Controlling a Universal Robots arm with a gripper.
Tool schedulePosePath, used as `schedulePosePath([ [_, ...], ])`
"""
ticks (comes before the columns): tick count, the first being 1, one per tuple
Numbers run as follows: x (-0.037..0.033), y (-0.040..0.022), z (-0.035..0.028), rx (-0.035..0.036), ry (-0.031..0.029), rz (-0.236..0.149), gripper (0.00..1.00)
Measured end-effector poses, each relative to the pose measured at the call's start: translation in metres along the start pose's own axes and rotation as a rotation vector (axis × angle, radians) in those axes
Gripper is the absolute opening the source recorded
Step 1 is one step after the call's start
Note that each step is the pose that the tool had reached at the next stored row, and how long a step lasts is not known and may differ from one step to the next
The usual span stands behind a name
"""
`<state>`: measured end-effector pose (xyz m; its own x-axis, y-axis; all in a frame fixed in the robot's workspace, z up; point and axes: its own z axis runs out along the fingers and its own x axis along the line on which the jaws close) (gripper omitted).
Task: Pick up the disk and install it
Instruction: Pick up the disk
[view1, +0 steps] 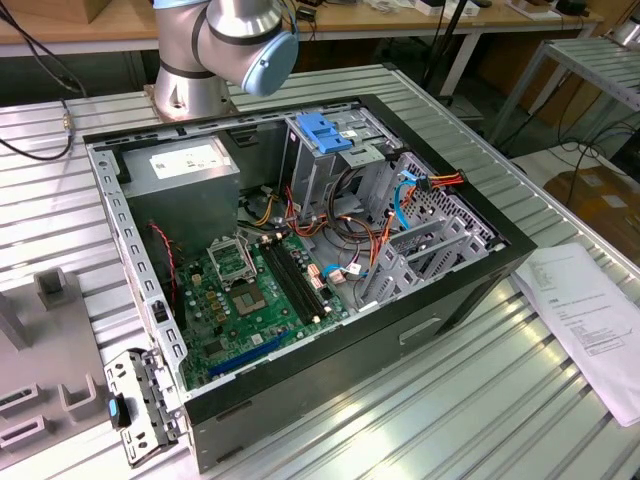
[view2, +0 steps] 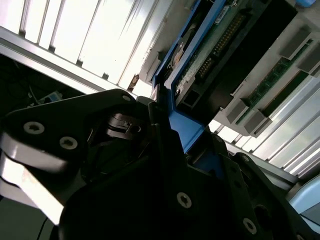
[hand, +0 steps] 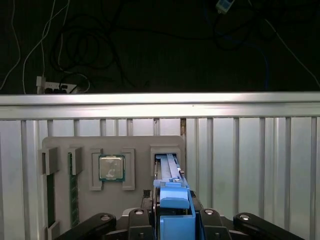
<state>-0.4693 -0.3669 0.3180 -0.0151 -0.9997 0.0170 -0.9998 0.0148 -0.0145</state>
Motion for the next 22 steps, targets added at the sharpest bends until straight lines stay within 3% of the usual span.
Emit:
schedulePosePath([
  [22,0.0004,-0.0003,-0.0213,0.0001,-0.0002,0.000,0.37],
])
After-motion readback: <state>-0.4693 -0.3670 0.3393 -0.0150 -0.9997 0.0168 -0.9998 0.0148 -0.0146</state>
